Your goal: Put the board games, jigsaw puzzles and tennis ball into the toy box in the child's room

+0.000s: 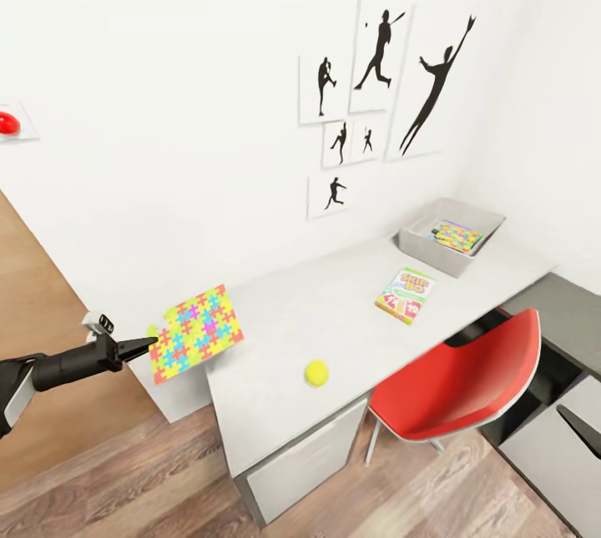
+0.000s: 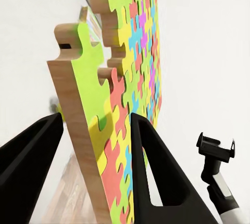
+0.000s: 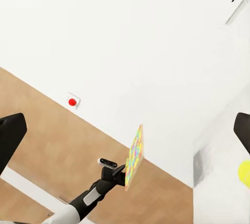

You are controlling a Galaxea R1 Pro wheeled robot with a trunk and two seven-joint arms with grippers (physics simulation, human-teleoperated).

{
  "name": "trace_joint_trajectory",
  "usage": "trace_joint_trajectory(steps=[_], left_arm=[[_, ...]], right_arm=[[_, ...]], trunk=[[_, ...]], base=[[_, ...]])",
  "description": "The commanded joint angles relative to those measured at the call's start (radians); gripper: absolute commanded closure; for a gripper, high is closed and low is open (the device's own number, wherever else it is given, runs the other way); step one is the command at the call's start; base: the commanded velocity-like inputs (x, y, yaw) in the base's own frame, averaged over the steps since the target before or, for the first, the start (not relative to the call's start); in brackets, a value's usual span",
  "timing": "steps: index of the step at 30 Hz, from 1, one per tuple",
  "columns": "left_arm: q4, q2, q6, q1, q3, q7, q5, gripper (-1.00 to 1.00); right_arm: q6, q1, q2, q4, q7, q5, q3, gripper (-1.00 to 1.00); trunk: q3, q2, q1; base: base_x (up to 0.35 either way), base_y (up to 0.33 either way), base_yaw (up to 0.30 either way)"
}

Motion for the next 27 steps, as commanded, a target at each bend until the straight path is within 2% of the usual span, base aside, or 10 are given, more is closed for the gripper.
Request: trace_joint_trajectory(steps=[1,22,27], left_arm=[[0.000,0.000,0.011,-0.001,0.000,-0.004,0.000,1.00],[-0.002,0.007,0.009,0.007,0.000,-0.004,0.000,1.00],[-0.002,0.008,0.009,0.007,0.000,-0.004,0.000,1.00]], right_arm=[[0.007,0.000,0.000,-0.001,-0.002,-0.006,0.000,-1.00],[0.007,0.000,0.000,-0.001,-0.002,-0.005,0.000,-1.00],[0.007,0.000,0.000,-0.001,-0.002,-0.005,0.000,-1.00]], trunk=[[0.000,-0.002,0.000],[0.030,-0.002,0.000],[0.037,-0.002,0.000]], base=[[-0.069,0.000,-0.169],[-0.103,0.000,-0.169],[-0.208,0.000,-0.169]])
